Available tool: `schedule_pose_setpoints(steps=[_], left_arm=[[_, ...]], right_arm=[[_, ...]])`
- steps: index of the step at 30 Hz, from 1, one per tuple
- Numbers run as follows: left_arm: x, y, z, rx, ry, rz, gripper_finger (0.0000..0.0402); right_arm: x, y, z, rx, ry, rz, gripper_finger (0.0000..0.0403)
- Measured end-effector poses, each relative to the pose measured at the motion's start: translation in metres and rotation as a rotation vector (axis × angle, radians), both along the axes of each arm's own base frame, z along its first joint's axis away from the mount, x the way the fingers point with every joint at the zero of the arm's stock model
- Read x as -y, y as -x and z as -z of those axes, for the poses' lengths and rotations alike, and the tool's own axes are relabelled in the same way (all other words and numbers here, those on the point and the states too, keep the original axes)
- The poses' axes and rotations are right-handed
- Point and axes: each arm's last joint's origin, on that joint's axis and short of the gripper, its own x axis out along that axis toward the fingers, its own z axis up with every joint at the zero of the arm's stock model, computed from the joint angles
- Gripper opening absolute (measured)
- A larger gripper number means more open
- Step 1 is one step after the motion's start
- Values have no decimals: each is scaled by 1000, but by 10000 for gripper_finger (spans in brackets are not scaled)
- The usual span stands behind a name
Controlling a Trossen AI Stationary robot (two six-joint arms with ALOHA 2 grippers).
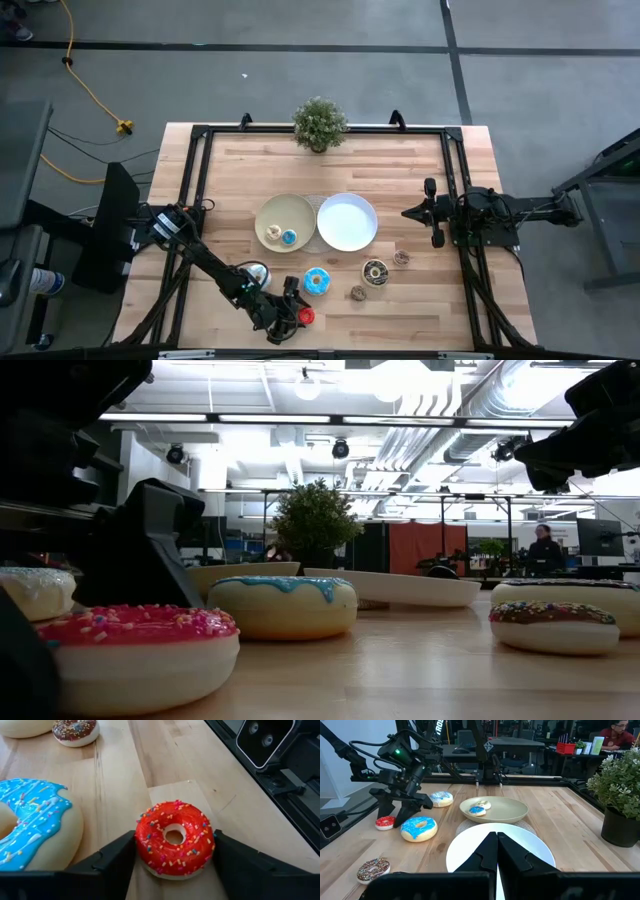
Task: Pick & Place donuts
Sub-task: Put the small red donut on the brown plate
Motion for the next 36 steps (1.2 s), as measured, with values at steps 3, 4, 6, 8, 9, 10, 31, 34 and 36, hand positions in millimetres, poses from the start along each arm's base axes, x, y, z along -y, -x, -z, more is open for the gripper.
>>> schedule_pose_setpoints(steps=[3,4,6,8,9,10,31,34,36], left_arm=[[0,0,0,-1,0,1,232],[0,0,0,-1,0,1,230],[0,0,0,-1,0,1,225],[0,0,0,-1,0,1,220],[0,0,0,-1,0,1,218],[0,0,0,-2,-1,1,216],[-3,-1,-47,109,-41,-66,213],[-11,0,-62,122,-89,-139,213],[-19,1,-71,120,-117,-186,213]], right_arm=[[0,0,0,0,0,0,0],[0,0,0,0,0,0,0],[0,0,0,0,0,0,1],[0,0,0,0,0,0,0],[0,0,0,0,0,0,0],[0,0,0,0,0,0,0],[0,0,0,0,0,1,1],[0,0,0,0,0,1,0],[0,0,0,0,0,1,1]])
